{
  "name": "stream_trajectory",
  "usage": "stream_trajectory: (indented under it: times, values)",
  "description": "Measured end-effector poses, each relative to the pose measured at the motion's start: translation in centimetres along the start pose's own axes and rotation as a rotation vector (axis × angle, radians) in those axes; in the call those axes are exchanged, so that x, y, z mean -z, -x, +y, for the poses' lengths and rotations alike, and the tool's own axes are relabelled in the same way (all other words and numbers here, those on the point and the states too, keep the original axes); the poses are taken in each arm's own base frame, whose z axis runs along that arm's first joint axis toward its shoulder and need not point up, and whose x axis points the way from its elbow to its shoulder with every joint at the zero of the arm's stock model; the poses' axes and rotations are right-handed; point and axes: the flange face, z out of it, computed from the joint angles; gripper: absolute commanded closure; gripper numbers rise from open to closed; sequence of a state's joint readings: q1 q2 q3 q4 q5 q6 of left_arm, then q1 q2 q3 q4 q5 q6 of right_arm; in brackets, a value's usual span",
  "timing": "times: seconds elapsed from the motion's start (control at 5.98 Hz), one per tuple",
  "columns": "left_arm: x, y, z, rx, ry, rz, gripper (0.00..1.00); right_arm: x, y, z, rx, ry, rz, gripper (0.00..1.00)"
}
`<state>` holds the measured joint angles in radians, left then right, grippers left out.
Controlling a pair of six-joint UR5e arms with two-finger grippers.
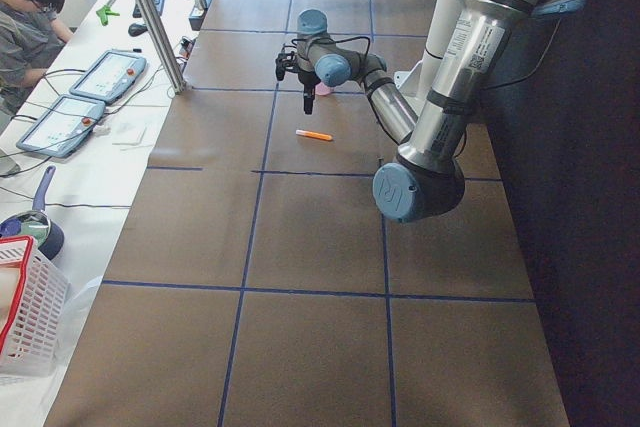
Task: Collect pens into pen holder
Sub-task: 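Lift the yellow highlighter with the right gripper and carry it to the pink cup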
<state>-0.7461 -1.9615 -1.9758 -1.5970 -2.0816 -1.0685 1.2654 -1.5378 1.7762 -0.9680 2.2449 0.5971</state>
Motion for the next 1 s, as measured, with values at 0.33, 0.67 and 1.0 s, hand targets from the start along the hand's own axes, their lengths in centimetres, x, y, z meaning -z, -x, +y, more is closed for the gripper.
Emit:
stream_trajectory:
  times: [0.33, 0.67, 1.0]
  values:
    - [0.0, -0.2, 0.0, 0.004, -0.001, 0.002, 0.0, -2.8, 11.6, -1.2, -0.107, -0.075, -0.027, 1.0]
    - [-0.1, -0.3, 0.0, 0.003, -0.001, 0.003, 0.0, -4.8, 24.2, -0.1, -0.229, -0.178, -0.097, 1.0]
    - [0.0, -0.6, 0.0, 0.001, -0.001, 0.006, 0.0, -7.1, 36.6, 5.3, -0.243, -0.364, -0.131, 1.0]
